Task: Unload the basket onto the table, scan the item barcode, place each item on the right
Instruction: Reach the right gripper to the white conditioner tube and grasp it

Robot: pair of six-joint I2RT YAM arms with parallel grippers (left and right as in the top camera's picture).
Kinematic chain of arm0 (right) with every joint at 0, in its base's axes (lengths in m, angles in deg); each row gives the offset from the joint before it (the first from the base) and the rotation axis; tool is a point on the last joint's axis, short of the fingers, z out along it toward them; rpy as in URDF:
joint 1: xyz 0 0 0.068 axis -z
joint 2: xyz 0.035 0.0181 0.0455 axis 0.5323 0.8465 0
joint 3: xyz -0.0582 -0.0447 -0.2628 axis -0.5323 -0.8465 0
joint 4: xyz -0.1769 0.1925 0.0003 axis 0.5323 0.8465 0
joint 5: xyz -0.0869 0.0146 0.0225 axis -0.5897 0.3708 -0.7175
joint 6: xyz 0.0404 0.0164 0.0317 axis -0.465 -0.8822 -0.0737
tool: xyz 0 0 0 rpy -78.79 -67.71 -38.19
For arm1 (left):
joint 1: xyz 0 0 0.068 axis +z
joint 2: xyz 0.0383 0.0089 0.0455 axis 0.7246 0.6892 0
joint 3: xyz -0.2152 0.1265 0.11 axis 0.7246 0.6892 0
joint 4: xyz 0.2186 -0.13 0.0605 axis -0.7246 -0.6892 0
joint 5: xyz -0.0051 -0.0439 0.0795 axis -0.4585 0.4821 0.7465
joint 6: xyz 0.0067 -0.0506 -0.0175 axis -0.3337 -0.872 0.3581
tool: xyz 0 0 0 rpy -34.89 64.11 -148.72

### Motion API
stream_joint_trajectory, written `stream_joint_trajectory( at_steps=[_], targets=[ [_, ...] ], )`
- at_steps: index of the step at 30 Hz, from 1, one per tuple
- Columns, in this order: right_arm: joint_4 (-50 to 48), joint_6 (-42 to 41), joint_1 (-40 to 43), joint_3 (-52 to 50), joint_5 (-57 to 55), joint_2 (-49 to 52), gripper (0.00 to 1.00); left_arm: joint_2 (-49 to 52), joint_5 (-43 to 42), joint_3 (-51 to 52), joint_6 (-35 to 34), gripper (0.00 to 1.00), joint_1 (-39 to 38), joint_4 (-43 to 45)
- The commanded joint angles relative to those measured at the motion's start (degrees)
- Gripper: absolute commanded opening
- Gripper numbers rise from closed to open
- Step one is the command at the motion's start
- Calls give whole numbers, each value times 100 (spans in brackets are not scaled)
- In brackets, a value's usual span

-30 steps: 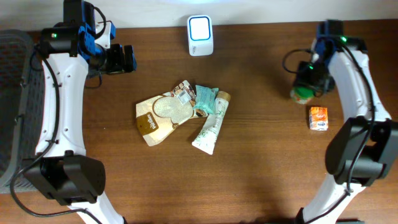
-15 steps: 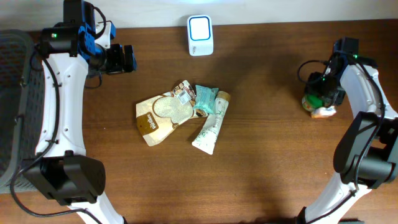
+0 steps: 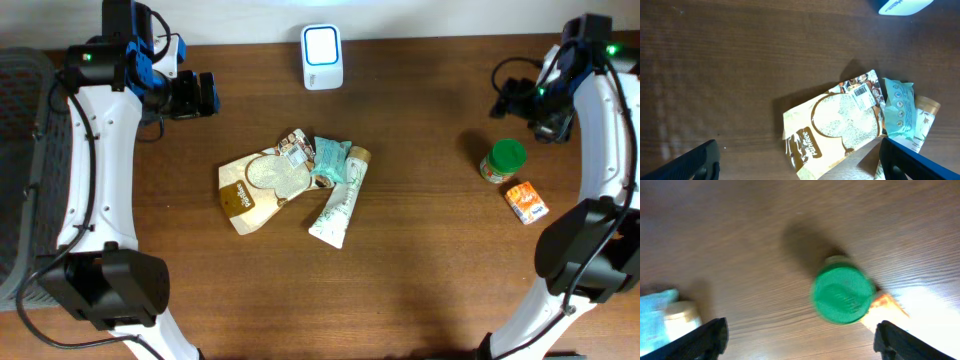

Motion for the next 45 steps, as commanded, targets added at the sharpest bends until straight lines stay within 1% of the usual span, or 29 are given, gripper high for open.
stream_joint_trajectory(
  at_steps=[1, 7, 8, 10, 12, 13, 17, 21, 24, 25, 28, 31, 36, 38, 39, 40, 42, 45],
  targets=[
    [308, 85, -509, 151, 911, -44, 98, 13, -59, -7, 111, 99, 20, -7],
    [273, 190, -1633, -535, 1141, -28, 98, 13, -59, -7, 111, 99, 20, -7],
    [243, 190, -1858, -695, 1139, -28, 96, 13, -59, -7, 114, 99, 20, -7],
    [63, 181, -2247, -1040, 1193, -28, 83, 13, -59, -7, 111, 99, 20, -7],
    [-229, 151, -2693, -1456, 1311, -28, 76, 13, -59, -7, 111, 99, 20, -7],
    [-358, 76, -2859, -1622, 1309, -28, 75, 13, -59, -7, 111, 99, 20, -7],
    [-1058, -573, -3595, -2389, 1290, -28, 73, 13, -59, -7, 111, 99, 20, -7],
    [-1759, -1421, -4009, -2789, 1217, -28, 73, 13, -61, -7, 111, 99, 20, -7],
    [-2358, -2221, -4253, -3075, 820, -28, 70, 13, -59, -7, 111, 99, 20, -7],
    [-2507, -2358, -4297, -3165, 730, -28, 67, 13, -59, -7, 111, 99, 20, -7],
    [-2796, -2500, -4332, -3434, 560, -28, 63, 13, -59, -7, 111, 99, 20, -7],
    [-2927, -2629, -4323, -3694, 490, -22, 63, 13, -59, -7, 111, 99, 20, -7],
    [-2833, -2597, -4129, -3698, 490, -22, 63, 13, -59, -7, 111, 99, 20, -7],
    [-2732, -2402, -3969, -3698, 490, -24, 62, 13, -61, -7, 111, 99, 20, -7],
    [-2559, -2118, -3711, -3694, 481, -24, 61, 13, -59, -7, 111, 99, 20, -7],
    [-2500, -2015, -3600, -3694, 468, -24, 61, 13, -59, -7, 111, 99, 20, -7],
    [-2409, -1727, -3353, -3694, 470, -24, 58, 13, -61, -7, 111, 99, 20, -7],
    [-2382, -1027, -2927, -3694, 470, -24, 57, 13, -59, -7, 111, 99, 20, -7]
  ],
)
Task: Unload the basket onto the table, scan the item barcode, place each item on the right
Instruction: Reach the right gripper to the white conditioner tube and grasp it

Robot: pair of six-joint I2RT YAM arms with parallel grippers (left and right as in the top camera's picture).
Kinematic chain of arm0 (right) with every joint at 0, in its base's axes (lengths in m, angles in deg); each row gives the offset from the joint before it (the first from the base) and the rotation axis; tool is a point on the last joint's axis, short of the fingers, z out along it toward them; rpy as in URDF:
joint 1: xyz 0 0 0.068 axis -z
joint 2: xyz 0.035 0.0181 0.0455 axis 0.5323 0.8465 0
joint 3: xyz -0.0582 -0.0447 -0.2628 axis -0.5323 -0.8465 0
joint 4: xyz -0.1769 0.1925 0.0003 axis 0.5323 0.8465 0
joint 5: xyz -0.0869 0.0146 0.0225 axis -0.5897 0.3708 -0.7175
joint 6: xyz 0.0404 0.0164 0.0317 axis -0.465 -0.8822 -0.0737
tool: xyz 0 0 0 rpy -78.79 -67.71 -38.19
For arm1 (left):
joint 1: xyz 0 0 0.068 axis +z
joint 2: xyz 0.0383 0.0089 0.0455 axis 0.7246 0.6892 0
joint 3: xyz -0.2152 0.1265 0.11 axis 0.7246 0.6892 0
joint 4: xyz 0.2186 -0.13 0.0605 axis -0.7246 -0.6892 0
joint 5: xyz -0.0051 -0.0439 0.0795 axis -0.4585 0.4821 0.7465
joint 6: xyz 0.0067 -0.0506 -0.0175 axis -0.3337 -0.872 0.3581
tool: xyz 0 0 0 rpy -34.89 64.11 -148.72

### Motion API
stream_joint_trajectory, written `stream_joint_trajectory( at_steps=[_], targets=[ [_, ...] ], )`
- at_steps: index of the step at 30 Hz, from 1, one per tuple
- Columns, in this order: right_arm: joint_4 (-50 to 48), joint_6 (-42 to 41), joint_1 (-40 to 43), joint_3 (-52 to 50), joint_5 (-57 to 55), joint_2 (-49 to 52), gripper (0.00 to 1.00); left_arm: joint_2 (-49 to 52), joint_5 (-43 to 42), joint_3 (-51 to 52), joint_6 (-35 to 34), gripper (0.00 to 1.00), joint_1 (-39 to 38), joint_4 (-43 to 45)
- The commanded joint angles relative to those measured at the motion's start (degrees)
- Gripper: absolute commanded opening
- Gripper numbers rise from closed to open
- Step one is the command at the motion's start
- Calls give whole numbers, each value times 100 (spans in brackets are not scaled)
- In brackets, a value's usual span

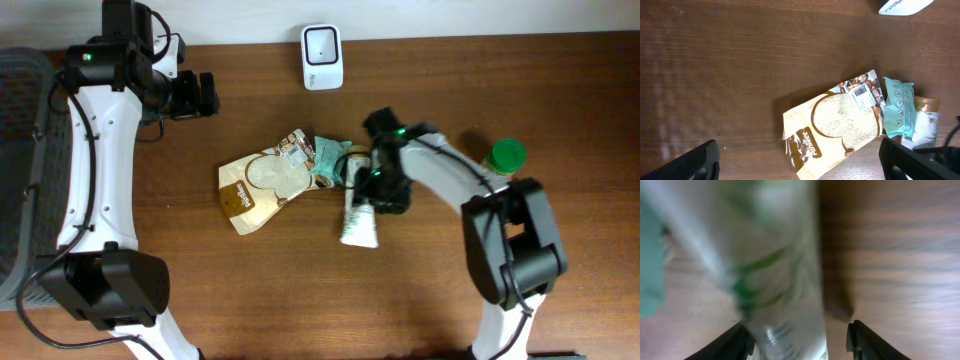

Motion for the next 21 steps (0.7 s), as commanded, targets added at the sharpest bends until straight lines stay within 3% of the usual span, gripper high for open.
stream_joint_trajectory(
  at_steps=[1, 9, 13, 21],
  targets=[
    [24, 1023, 448, -79, -221, -33, 57, 13, -59, -7, 109, 99, 20, -9],
    [149, 2293, 778, -85, 385, -33, 57, 13, -59, -7, 109, 99, 20, -11],
    [92, 2365, 778, -254, 472, -31, 56, 13, -59, -7, 109, 99, 20, -9],
    [-190, 2365, 778, -535, 597, -63, 38, 13, -59, -7, 109, 99, 20, -9]
  ],
)
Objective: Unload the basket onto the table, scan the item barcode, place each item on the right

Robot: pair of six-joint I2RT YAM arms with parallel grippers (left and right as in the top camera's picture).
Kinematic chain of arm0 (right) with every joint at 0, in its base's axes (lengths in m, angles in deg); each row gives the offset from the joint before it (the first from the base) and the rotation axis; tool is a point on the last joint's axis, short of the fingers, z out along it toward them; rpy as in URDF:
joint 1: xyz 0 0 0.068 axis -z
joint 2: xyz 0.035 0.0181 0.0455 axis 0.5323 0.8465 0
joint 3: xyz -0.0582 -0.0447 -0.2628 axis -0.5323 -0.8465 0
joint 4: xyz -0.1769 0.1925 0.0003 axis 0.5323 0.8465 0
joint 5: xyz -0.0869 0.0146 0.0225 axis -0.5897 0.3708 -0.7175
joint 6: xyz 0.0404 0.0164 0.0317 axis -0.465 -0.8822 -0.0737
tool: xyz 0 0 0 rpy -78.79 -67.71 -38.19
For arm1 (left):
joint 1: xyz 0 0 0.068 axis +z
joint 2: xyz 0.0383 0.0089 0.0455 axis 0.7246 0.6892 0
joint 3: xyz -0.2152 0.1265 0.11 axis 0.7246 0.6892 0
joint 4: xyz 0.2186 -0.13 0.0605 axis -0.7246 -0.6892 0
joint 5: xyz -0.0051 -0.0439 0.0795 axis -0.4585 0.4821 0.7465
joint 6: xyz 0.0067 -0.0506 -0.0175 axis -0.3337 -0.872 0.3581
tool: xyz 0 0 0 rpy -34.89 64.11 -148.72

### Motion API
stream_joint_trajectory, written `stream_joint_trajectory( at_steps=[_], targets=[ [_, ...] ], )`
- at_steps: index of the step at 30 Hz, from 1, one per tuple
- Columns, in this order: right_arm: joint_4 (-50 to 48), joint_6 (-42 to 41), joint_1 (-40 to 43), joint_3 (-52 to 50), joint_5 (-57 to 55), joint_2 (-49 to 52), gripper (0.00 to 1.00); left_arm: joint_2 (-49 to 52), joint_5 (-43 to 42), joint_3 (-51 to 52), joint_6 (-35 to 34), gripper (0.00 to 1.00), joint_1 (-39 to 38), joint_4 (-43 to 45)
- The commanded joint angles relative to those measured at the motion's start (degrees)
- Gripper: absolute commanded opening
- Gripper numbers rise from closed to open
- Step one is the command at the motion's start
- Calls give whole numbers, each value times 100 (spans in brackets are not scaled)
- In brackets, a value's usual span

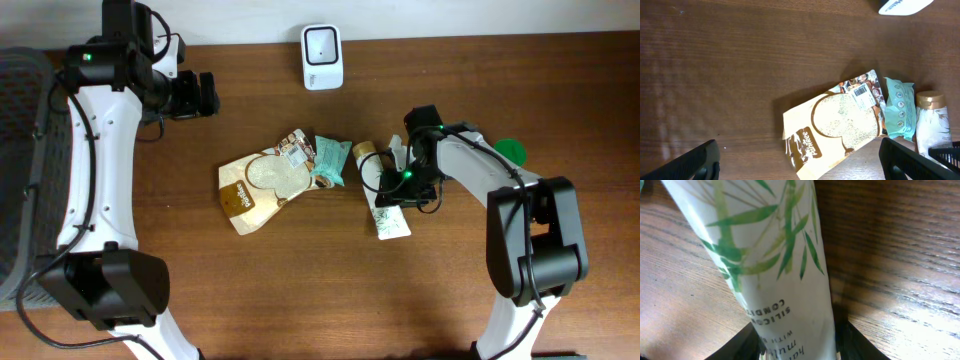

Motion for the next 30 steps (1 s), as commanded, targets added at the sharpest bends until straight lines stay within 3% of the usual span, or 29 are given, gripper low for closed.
stream_joint_trajectory(
  at_steps=[1, 8, 14, 22, 30],
  targets=[
    [33, 85, 7, -46, 17, 26, 34, 13, -59, -7, 109, 99, 20, -9],
    [551, 57, -2, 715, -400, -251, 14, 13, -59, -7, 109, 99, 20, -9],
    [962, -321, -9, 938, -1838, -522, 5, 13, -59, -7, 109, 99, 20, -9],
    [1248, -721, -1060, 935, -4621, -514, 4, 13, -59, -7, 109, 99, 20, -9],
    [942, -415, -2490, 935, -5141, -96, 5, 13, -59, -7, 109, 99, 20, -11]
  ],
)
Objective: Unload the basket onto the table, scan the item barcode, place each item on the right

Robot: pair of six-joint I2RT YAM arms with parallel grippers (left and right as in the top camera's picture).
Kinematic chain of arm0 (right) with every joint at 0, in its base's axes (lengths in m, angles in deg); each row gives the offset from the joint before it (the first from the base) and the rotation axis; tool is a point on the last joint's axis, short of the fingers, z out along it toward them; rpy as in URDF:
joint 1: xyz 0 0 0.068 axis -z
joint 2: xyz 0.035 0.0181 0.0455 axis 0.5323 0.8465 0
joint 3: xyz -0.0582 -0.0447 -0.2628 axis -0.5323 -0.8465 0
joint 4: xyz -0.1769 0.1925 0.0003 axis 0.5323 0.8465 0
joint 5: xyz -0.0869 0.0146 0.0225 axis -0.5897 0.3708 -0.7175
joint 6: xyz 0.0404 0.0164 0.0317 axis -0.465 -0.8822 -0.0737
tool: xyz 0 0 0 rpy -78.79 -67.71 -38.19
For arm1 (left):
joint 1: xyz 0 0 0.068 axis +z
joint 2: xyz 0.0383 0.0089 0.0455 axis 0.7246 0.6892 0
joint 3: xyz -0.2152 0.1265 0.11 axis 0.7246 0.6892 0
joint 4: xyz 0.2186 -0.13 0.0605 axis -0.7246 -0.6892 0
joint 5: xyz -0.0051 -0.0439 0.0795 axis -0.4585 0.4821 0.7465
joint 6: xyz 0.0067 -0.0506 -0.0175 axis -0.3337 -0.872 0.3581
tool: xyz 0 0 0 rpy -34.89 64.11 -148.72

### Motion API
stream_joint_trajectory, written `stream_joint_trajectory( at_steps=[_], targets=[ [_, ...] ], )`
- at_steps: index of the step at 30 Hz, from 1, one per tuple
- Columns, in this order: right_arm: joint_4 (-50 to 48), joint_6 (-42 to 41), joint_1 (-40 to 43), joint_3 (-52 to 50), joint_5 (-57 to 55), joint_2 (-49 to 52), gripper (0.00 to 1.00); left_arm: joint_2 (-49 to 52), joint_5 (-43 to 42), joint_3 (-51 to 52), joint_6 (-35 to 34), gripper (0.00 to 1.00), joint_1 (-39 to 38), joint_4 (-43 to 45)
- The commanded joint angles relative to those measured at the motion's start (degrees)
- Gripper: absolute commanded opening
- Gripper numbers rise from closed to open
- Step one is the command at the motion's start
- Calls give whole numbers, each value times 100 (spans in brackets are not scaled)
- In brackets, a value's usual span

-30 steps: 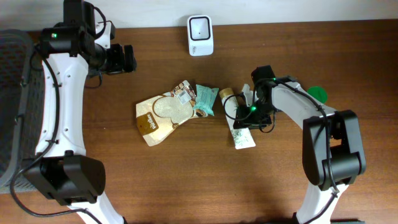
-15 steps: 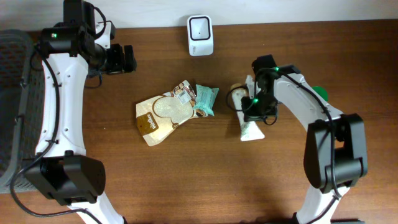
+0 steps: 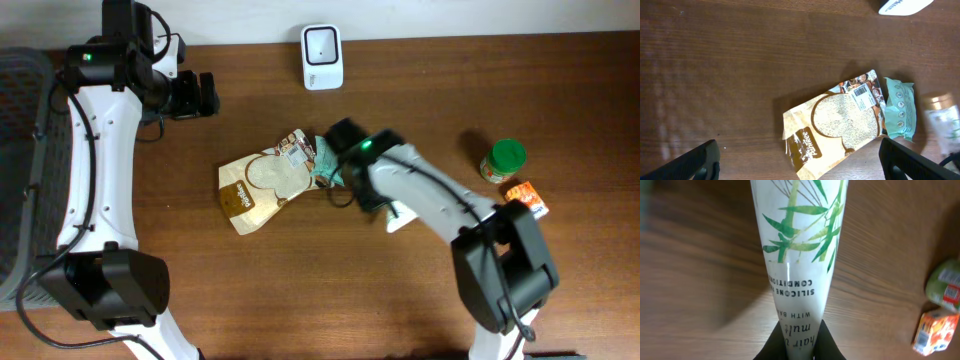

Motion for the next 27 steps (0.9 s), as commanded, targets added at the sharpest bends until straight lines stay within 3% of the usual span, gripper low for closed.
stream_joint_trajectory(
  at_steps=[1, 7, 9, 10, 12, 24, 27],
  targets=[
    [24, 59, -367, 155, -739, 341, 5, 13, -59, -7, 109, 99, 20, -9],
    [354, -278, -409, 155, -1467, 927, 16, 13, -59, -7, 111, 99, 20, -9],
    [417, -310, -393, 157, -1523, 931, 30, 13, -59, -7, 109, 99, 20, -9],
    [417, -310, -393, 157, -1513, 931, 43, 13, -59, -7, 109, 99, 20, -9],
    [415, -310, -396, 157, -1510, 929, 50, 13, -59, -7, 109, 99, 20, -11],
    [916, -374, -356, 1014, -1093, 601, 54, 13, -59, -7, 109, 99, 20, -11],
    [957, -376, -363, 1108, -1001, 597, 64, 13, -59, -7, 109, 99, 20, -9]
  ],
)
